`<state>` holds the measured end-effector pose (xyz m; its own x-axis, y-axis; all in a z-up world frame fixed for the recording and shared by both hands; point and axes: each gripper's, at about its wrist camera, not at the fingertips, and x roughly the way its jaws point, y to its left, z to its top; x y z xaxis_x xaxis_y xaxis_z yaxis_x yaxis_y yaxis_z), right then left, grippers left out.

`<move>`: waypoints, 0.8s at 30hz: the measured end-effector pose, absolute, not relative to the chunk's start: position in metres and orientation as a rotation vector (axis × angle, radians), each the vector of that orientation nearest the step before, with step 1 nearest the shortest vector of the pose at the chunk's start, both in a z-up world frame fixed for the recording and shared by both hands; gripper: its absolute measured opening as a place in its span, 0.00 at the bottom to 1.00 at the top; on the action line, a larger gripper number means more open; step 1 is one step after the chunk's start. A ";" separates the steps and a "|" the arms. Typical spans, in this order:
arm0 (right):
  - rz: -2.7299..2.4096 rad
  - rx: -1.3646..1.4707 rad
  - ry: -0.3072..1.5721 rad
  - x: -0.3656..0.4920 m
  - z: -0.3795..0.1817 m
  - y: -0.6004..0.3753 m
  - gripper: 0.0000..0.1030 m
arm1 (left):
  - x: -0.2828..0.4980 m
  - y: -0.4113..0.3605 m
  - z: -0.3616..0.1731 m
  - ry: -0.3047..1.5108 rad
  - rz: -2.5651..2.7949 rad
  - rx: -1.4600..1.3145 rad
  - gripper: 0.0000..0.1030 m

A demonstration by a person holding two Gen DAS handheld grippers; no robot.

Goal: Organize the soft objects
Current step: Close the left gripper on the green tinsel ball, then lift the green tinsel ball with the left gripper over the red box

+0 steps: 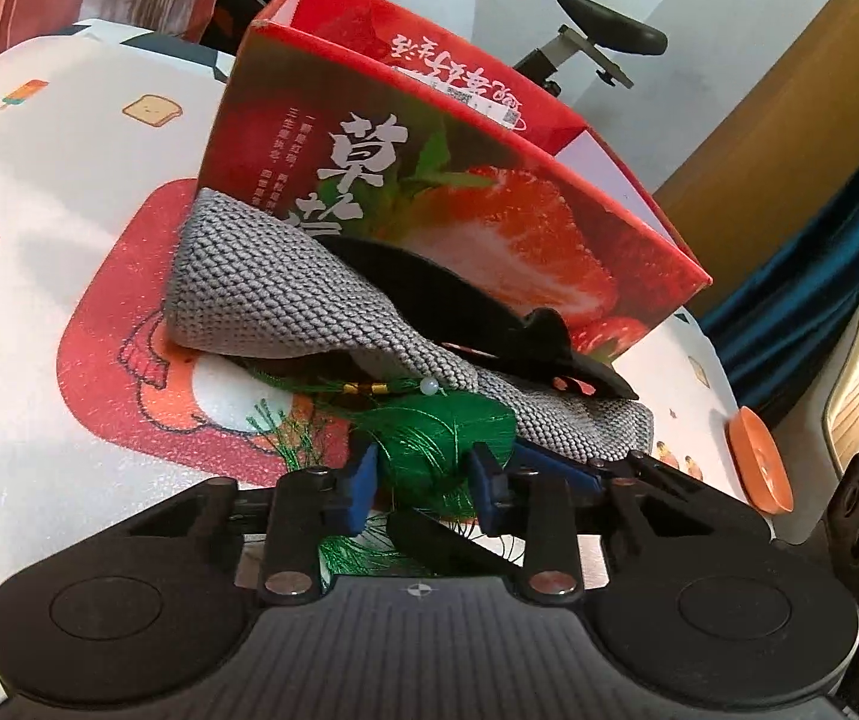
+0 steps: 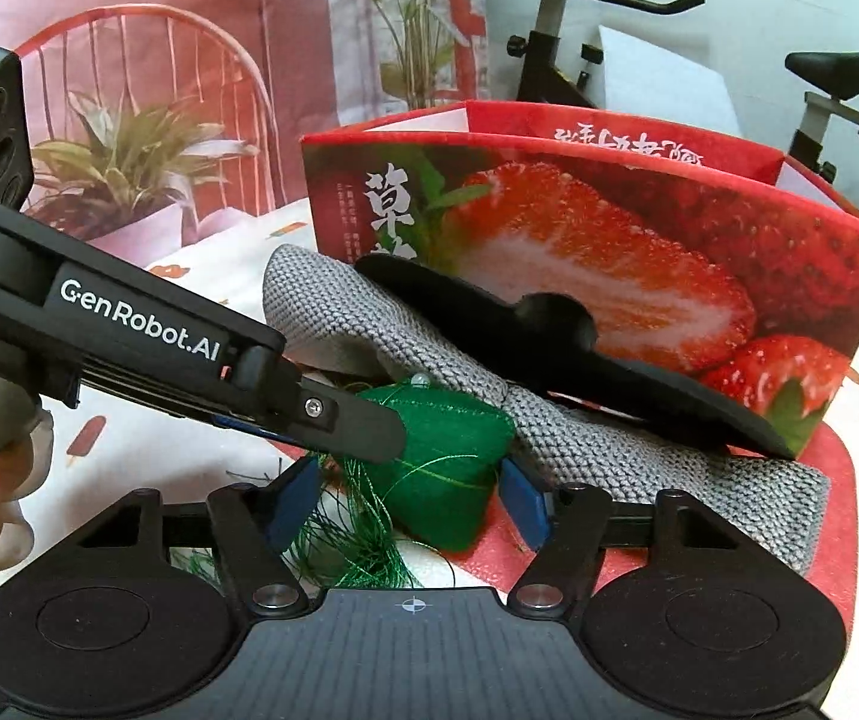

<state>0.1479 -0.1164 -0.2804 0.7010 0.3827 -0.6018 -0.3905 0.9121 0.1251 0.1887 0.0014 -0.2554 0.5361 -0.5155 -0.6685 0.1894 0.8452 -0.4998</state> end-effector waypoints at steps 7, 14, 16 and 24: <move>0.420 0.013 0.662 0.147 -0.281 -0.120 0.53 | 0.184 -0.002 -0.255 0.911 -0.436 -0.391 0.31; 0.419 0.005 0.641 0.137 -0.275 -0.123 0.52 | 0.180 -0.005 -0.247 0.901 -0.435 -0.385 0.31; 0.420 0.006 0.630 0.134 -0.272 -0.124 0.52 | 0.177 -0.006 -0.243 0.892 -0.436 -0.380 0.31; 0.424 -0.004 0.588 0.123 -0.260 -0.124 0.53 | 0.166 -0.006 -0.231 0.868 -0.446 -0.383 0.31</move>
<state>0.1228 -0.1240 -0.2600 0.7482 0.3871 -0.5389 -0.3892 0.9138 0.1160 0.1660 -0.0058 -0.2308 0.5661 -0.5202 -0.6395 0.2172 0.8425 -0.4930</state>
